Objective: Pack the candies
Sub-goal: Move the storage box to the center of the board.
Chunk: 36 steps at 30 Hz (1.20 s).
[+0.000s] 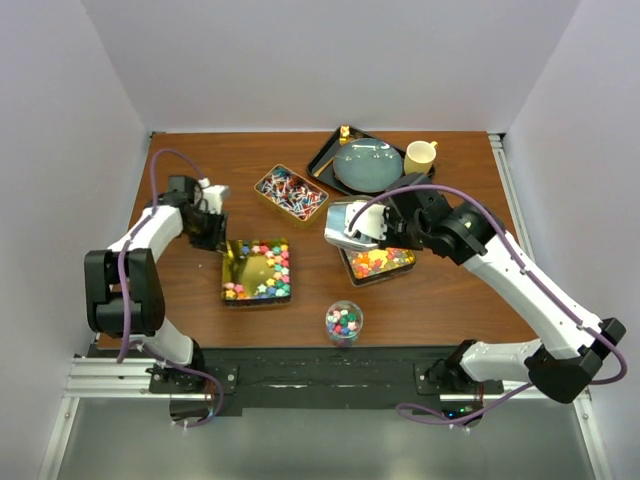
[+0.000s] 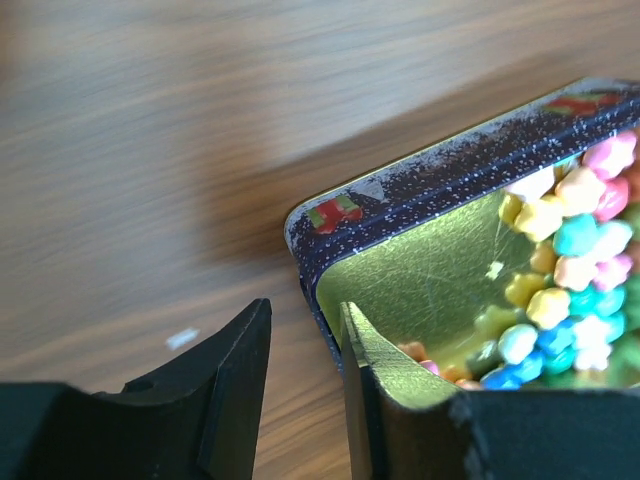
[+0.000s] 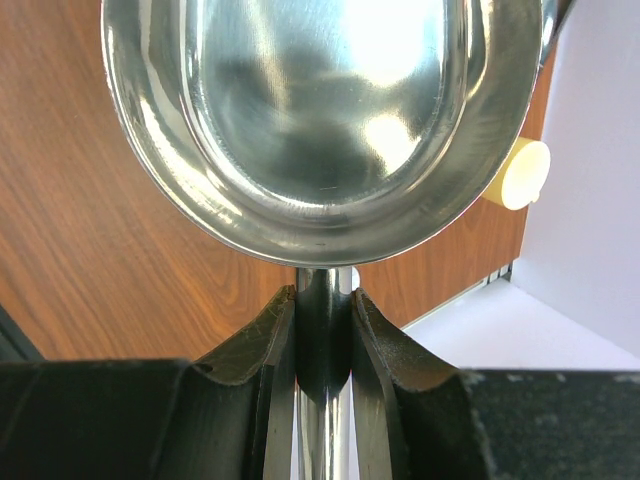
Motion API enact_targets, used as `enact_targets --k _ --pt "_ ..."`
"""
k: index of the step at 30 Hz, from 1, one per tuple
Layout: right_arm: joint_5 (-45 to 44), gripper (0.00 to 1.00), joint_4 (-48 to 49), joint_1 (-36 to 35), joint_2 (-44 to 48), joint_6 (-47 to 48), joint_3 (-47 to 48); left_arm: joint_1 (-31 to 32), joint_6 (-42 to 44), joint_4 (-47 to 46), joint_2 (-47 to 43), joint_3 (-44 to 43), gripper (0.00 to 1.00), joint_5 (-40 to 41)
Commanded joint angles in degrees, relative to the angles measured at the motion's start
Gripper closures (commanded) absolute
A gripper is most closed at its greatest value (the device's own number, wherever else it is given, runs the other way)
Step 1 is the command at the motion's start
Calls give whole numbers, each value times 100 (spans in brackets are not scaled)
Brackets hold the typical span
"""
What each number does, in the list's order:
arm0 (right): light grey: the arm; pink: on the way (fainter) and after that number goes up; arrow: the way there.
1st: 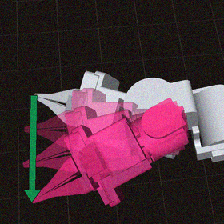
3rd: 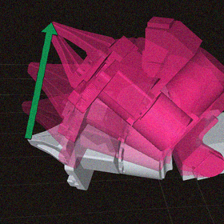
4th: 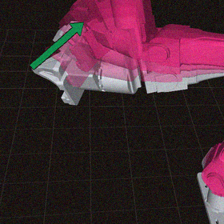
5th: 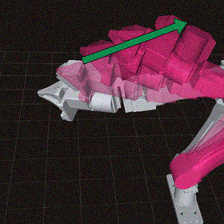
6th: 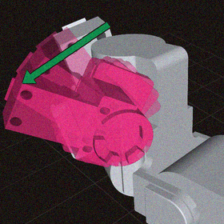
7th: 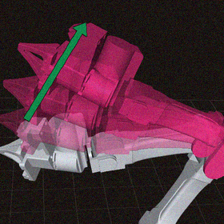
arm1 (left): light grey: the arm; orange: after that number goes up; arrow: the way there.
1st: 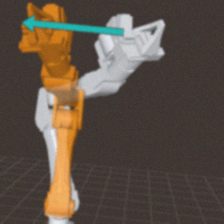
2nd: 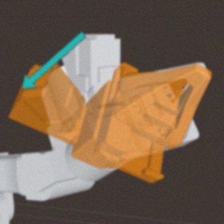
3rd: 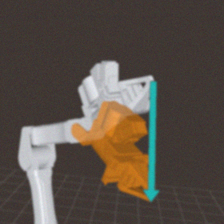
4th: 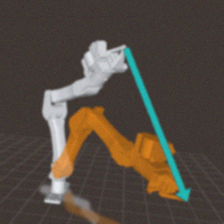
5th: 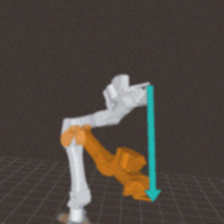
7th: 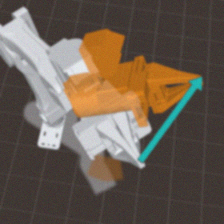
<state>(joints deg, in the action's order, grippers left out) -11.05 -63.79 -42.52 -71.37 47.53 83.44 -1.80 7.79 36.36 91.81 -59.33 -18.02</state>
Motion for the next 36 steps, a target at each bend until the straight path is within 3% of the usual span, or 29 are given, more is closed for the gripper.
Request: enact_targets --k 1,8,13,15,17,20,24,27,31,36 --pt "-108 100 428 77 -26 -121 287 -917 1151 661 -84 -307 62 299" --pt "339 100 841 261 -341 -252 173 -1901 2217 793 -383 -315 60 678" --pt "937 100 1140 762 -948 -762 945 -1912 2183 1260 -866 -1079 49 -393" --pt "1086 100 1228 1017 -1149 -867 1104 -1754 2078 1251 -954 -1554 45 -702" --pt "1394 100 1343 1482 -1361 -1043 1350 -1107 1989 1251 -884 -2141 43 -947" --pt "1658 100 1483 1983 -1782 -1447 1543 -158 1543 979 -613 -2529 41 -608" --pt "1878 100 1703 2371 -2205 -1869 1973 531 384 707 527 -3285 41 -247" --pt "1887 100 1808 2407 -2407 -1923 2150 865 224 258 1232 -3803 41 140" --pt "1922 100 1791 2407 -2522 -1949 2247 1111 91 196 2410 -5172 42 325" --pt "1773 100 1668 2407 -2566 -1844 2344 1217 -5 38 3500 -5940 43 624"
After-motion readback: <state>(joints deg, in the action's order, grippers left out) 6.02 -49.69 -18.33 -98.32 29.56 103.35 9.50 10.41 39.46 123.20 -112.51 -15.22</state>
